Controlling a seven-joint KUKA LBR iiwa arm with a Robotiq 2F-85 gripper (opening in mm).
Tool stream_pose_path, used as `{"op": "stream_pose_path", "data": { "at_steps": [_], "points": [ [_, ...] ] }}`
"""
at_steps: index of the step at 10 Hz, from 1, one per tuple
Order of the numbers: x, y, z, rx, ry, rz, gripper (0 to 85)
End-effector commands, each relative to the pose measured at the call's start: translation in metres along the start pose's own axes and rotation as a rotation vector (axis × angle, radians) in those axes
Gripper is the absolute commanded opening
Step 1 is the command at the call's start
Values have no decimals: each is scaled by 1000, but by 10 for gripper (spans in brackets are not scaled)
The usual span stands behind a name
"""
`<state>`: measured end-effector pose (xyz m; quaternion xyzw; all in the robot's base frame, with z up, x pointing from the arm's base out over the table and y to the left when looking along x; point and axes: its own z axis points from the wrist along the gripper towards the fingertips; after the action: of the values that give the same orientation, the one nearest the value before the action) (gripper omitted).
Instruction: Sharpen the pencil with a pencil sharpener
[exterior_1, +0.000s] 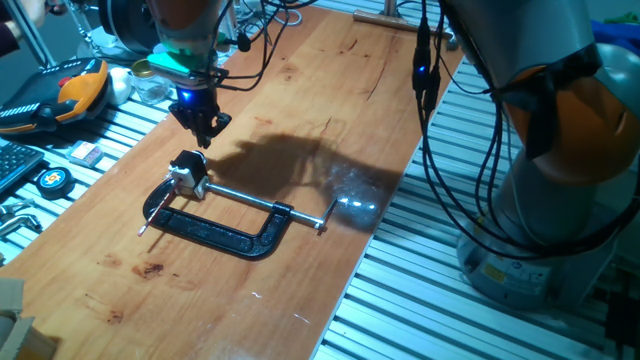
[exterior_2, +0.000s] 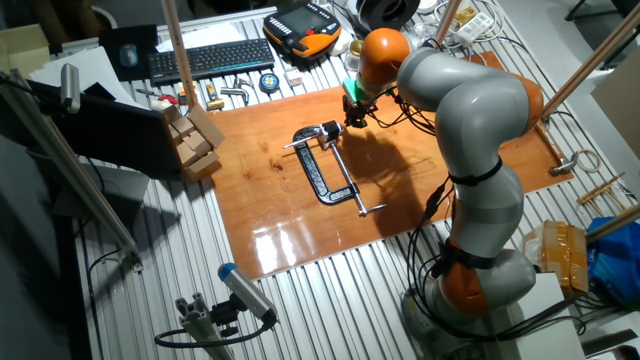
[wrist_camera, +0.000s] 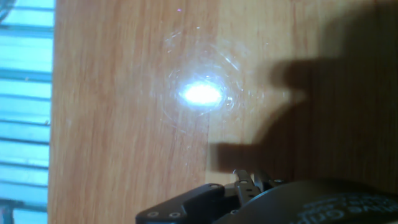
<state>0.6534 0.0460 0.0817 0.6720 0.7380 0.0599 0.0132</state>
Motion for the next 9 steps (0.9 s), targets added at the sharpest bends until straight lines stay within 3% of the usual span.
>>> {"op": "stream_pose_path", "data": {
  "at_steps": [1,9],
  "points": [
    [0,0,0,8,1,9,170],
    [2,2,0,12,-13,40,170]
  ]
}}
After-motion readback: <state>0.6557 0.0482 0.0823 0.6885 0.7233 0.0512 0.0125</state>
